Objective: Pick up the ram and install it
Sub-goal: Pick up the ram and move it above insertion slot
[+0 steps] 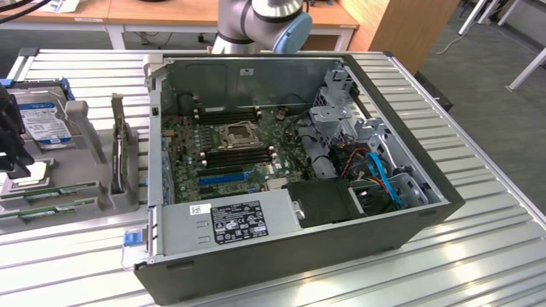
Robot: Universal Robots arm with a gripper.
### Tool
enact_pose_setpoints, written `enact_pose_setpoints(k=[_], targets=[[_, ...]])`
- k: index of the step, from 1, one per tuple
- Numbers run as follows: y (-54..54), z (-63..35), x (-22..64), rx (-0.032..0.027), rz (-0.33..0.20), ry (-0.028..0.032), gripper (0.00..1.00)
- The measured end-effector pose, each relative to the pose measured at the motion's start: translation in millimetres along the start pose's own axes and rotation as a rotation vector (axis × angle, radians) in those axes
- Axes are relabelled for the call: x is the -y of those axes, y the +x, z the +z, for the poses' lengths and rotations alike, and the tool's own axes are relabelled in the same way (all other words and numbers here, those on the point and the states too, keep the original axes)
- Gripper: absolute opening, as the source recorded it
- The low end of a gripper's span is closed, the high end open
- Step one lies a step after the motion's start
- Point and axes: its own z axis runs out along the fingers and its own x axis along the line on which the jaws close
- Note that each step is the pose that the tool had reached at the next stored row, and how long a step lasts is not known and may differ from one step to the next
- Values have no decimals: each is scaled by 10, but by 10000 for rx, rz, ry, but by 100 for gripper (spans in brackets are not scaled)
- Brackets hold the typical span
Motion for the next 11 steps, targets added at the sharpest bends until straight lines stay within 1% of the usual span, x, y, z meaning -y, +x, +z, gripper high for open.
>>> enact_pose_setpoints(k=[11], targets=[[1,113,2,-1,0,-1,29]])
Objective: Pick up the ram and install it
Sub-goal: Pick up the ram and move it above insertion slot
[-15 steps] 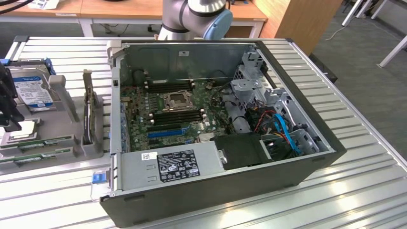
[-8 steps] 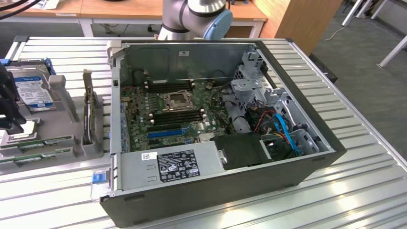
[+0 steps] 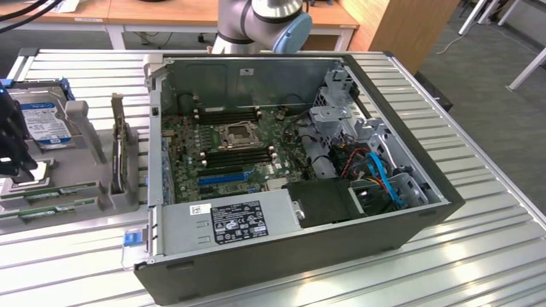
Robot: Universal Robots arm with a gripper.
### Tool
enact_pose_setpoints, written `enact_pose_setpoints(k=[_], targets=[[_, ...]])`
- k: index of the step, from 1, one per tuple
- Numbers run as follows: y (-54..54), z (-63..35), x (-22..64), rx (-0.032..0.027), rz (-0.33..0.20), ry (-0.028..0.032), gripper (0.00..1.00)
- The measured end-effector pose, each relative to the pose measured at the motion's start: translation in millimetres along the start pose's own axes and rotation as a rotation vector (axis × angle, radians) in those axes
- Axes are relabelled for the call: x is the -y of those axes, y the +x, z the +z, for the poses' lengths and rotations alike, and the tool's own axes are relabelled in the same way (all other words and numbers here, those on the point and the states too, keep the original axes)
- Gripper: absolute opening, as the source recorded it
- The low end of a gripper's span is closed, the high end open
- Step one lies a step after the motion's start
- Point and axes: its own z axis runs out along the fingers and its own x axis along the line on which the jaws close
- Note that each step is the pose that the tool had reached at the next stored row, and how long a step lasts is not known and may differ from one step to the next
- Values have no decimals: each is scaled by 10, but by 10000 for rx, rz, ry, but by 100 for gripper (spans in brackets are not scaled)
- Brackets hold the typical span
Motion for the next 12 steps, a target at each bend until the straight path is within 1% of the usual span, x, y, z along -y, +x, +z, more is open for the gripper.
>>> enact_pose_setpoints(k=[3,9,12], targets=[[0,18,0,3,0,0,29],[0,20,0,6,0,0,29],[12,21,-1,28,-2,9,29]])
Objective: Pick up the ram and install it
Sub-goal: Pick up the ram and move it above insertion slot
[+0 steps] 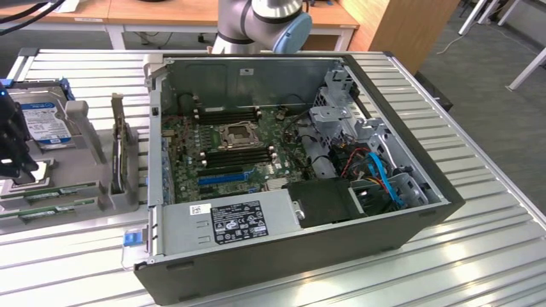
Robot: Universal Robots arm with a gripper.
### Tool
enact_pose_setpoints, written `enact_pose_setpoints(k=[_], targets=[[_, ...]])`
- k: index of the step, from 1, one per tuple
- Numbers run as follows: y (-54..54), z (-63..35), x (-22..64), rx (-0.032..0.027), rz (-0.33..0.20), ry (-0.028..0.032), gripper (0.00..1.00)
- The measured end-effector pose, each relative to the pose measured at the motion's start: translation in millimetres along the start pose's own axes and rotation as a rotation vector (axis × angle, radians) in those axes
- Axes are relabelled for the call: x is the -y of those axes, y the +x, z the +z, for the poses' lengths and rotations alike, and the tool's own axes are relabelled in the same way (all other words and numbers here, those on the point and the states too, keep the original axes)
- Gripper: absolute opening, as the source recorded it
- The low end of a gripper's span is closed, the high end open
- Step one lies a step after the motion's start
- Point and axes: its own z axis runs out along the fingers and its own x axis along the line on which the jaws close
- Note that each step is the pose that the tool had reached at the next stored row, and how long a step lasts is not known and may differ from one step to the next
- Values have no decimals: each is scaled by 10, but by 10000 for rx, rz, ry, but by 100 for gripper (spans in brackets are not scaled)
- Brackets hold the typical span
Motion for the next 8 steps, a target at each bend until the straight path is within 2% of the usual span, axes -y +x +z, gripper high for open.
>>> enact_pose_setpoints(k=[4,8], targets=[[25,-1,-4,46,1,10,29],[57,-1,-9,68,0,14,29]])
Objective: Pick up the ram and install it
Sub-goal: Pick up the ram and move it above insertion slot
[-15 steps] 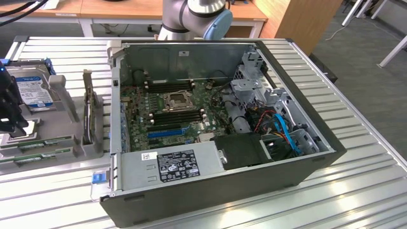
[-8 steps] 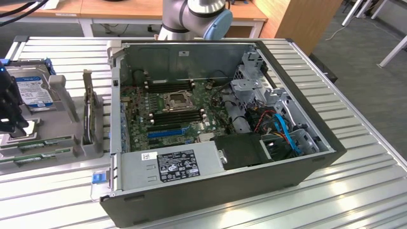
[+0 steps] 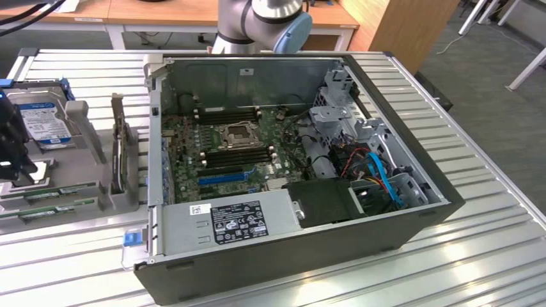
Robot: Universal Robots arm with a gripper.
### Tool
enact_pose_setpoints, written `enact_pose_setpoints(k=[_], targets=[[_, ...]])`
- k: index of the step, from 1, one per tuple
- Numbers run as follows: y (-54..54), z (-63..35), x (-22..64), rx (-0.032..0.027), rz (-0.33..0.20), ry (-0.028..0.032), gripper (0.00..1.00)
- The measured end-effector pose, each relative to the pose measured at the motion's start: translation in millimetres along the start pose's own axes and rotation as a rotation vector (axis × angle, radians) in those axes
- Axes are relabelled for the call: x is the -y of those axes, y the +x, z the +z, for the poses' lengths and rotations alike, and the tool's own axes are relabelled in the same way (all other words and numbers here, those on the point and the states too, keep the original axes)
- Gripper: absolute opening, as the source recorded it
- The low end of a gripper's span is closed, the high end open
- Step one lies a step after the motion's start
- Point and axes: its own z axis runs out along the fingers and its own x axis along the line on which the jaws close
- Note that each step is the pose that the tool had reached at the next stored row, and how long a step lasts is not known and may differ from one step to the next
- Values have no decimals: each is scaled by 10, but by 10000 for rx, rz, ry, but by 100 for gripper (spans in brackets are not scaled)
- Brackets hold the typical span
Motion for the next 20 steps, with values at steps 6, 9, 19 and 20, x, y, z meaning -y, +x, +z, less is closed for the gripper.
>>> enact_pose_setpoints(k=[6,9,19,20], targets=[[62,-1,-9,9,-1,1,29],[94,-1,-15,11,1,1,29],[188,-1,-24,14,1,1,29],[196,-2,-24,15,0,1,29]])
